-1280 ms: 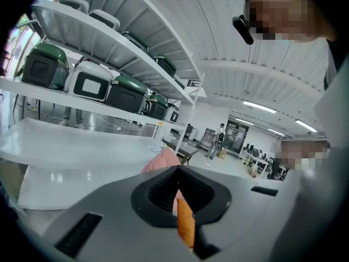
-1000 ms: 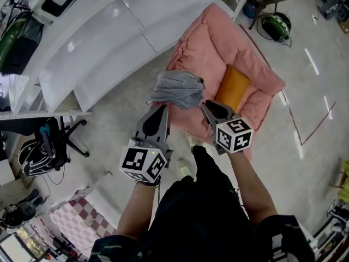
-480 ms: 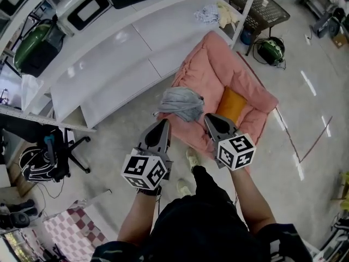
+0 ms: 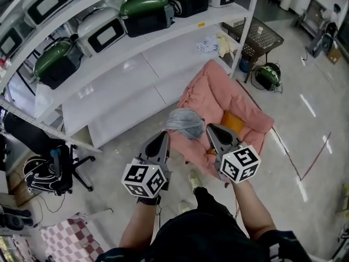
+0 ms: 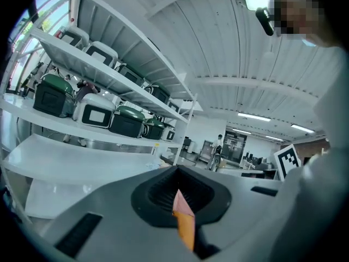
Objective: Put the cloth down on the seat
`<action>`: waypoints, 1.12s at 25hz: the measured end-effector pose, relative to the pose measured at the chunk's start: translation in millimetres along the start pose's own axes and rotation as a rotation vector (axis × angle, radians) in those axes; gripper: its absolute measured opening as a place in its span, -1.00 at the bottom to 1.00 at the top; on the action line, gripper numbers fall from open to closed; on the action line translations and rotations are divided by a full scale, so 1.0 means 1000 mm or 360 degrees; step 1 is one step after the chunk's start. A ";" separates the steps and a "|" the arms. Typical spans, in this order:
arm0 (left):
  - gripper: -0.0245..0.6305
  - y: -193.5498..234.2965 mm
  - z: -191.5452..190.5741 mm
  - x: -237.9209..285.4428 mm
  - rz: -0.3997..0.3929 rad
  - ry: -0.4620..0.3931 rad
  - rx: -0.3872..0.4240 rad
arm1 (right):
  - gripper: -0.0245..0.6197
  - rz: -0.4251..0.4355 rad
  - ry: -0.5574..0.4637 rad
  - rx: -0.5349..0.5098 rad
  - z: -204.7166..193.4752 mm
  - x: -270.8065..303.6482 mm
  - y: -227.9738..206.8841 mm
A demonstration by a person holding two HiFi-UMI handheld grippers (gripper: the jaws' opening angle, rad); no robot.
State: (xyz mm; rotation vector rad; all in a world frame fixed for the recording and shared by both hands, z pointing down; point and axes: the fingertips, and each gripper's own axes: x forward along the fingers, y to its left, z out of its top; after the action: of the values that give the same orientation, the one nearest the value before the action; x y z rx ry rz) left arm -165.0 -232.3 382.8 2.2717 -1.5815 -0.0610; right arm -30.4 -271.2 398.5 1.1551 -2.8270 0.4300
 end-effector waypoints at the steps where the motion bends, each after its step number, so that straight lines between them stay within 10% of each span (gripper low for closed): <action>1: -0.91 -0.002 0.005 -0.005 -0.0001 -0.0015 0.0006 | -0.90 0.0003 -0.0019 -0.0020 0.007 -0.004 0.004; 28: -0.91 -0.027 0.086 -0.096 0.0025 -0.0269 0.0179 | -0.91 -0.0017 -0.0310 -0.0218 0.086 -0.063 0.073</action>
State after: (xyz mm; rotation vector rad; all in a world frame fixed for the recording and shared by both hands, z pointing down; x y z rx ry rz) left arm -196.5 -160.3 277.8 2.3943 -1.7274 -0.1681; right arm -31.8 -202.7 288.6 1.2465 -2.9551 0.1265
